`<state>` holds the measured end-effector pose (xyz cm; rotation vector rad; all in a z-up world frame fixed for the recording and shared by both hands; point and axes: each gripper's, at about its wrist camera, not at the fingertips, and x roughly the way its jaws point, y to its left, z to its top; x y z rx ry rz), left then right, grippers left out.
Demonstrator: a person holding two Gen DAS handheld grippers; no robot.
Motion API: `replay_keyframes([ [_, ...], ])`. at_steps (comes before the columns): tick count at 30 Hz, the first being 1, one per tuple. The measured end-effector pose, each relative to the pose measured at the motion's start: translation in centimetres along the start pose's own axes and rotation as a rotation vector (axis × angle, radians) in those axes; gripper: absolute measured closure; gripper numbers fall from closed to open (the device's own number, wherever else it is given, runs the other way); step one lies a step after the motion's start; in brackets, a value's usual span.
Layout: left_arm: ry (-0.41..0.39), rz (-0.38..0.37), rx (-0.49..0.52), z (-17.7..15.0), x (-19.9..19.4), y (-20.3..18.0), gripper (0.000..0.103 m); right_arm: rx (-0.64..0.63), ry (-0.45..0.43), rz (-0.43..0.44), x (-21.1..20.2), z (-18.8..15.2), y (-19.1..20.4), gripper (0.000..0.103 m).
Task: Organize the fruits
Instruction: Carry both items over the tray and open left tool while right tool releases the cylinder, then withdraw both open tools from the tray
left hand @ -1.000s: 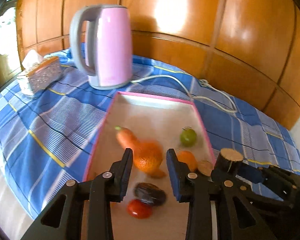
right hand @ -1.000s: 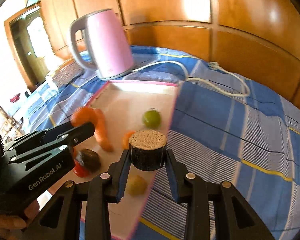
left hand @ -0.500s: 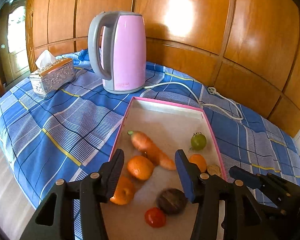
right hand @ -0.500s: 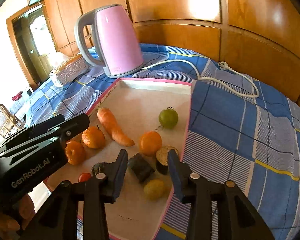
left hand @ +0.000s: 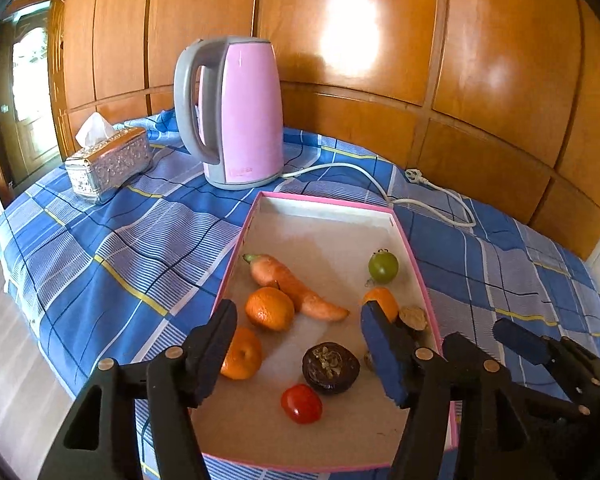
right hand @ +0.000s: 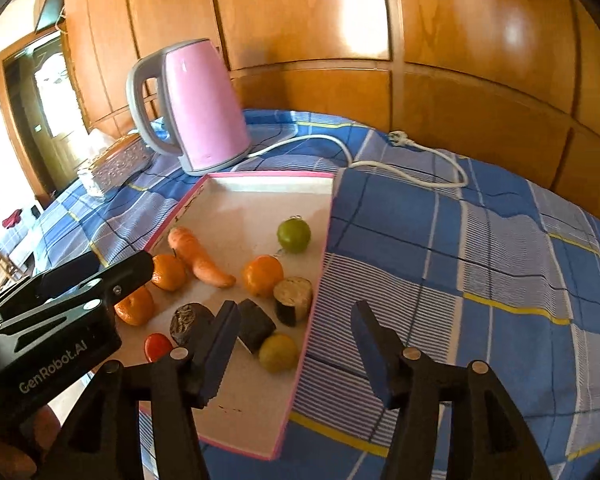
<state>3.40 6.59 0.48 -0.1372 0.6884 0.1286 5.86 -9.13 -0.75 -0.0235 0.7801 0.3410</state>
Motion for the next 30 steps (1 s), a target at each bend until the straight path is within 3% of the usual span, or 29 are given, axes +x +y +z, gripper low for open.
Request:
replay_keyframes([
  [10,-0.010,0.012,-0.008,-0.7,-1.1,0.1,0.022,-0.004,-0.009,-0.026,-0.8,-1.0,0.0,0.044],
  [30,-0.016,0.013,-0.028,-0.9,-2.0,0.5,0.015,-0.023,-0.012,-0.024,-1.3,-1.3,0.5,0.044],
])
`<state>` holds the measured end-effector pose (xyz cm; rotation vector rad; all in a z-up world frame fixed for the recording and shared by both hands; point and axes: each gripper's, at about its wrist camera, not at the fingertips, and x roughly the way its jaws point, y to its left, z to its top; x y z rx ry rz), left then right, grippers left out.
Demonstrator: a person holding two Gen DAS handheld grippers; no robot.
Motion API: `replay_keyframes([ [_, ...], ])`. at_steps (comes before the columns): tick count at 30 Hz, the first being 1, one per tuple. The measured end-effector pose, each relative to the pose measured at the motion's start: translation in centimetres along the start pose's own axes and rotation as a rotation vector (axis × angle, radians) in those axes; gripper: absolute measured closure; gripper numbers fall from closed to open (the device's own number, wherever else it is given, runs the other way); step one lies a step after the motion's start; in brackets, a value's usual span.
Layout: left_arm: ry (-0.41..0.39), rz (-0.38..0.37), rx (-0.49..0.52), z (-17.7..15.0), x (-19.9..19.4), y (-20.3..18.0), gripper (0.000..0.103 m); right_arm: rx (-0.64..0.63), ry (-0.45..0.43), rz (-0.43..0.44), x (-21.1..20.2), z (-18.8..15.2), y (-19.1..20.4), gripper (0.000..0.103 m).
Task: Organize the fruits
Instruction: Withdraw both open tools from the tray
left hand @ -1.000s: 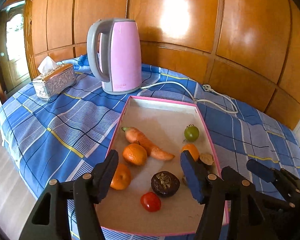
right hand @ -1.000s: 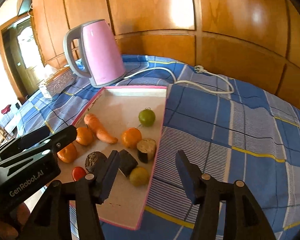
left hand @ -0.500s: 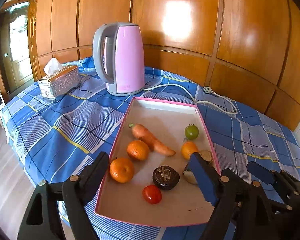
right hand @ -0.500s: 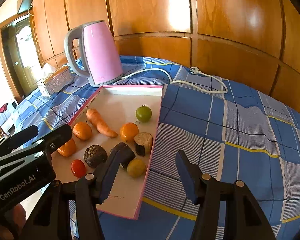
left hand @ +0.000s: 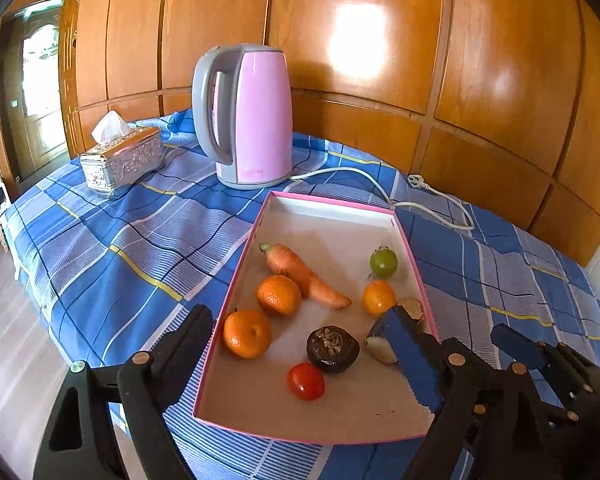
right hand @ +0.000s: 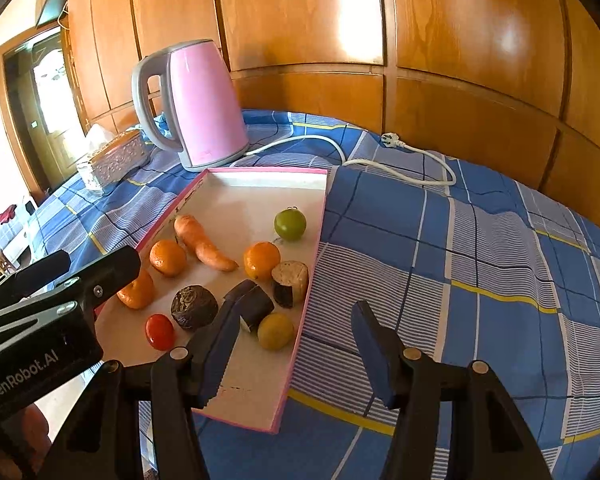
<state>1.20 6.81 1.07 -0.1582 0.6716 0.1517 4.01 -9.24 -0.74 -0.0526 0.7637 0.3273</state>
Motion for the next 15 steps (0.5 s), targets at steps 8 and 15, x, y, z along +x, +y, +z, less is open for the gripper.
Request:
replay_keyframes([
  [8,-0.015,0.000,-0.012,0.08,-0.35,0.16,0.011,0.000,0.001,-0.006,-0.18,-0.14,-0.06,0.044],
  [15,-0.035,-0.012,-0.024,0.24,-0.62,0.30,0.011,0.015,0.001,-0.012,-0.31,-0.38,-0.72,0.044],
])
